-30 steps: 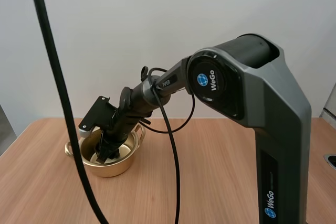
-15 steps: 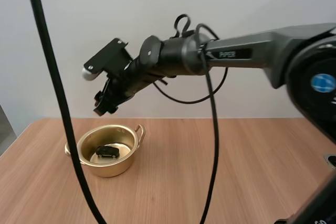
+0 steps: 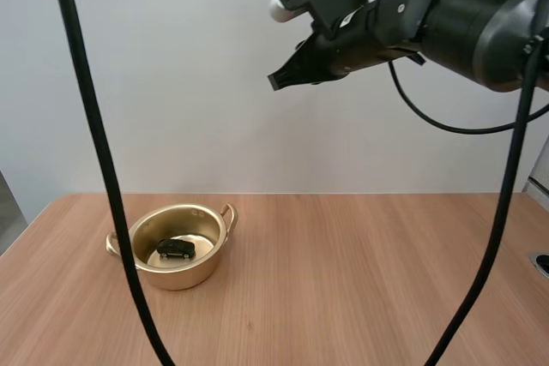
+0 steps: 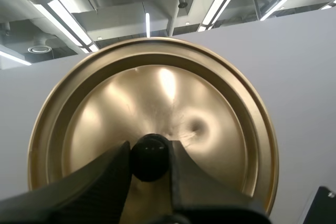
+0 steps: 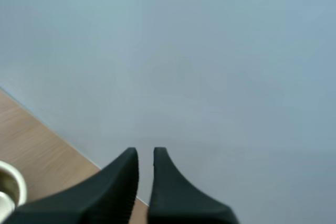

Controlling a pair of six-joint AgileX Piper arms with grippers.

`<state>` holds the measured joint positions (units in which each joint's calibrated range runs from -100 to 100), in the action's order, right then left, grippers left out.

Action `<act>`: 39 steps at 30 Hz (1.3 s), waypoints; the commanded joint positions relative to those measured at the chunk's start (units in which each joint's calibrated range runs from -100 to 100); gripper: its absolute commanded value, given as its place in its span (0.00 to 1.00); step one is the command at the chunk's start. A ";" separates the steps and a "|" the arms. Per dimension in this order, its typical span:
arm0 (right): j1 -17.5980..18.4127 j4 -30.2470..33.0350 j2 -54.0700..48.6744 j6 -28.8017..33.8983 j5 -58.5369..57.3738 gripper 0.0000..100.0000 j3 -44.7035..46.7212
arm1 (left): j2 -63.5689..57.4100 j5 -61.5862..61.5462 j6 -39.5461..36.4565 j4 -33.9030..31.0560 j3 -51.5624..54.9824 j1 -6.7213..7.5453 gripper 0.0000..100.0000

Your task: Open the pot, put the car inside, and close it

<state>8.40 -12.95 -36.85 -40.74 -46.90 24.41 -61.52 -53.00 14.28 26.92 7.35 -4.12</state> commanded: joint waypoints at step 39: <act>-7.86 15.40 -29.12 13.64 -28.40 0.00 -0.03 | 45.42 -20.42 -0.94 -16.45 30.48 -0.04 0.00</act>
<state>0.60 2.54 -65.93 -27.06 -75.32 24.41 -17.27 -73.54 13.29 10.49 37.88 -4.12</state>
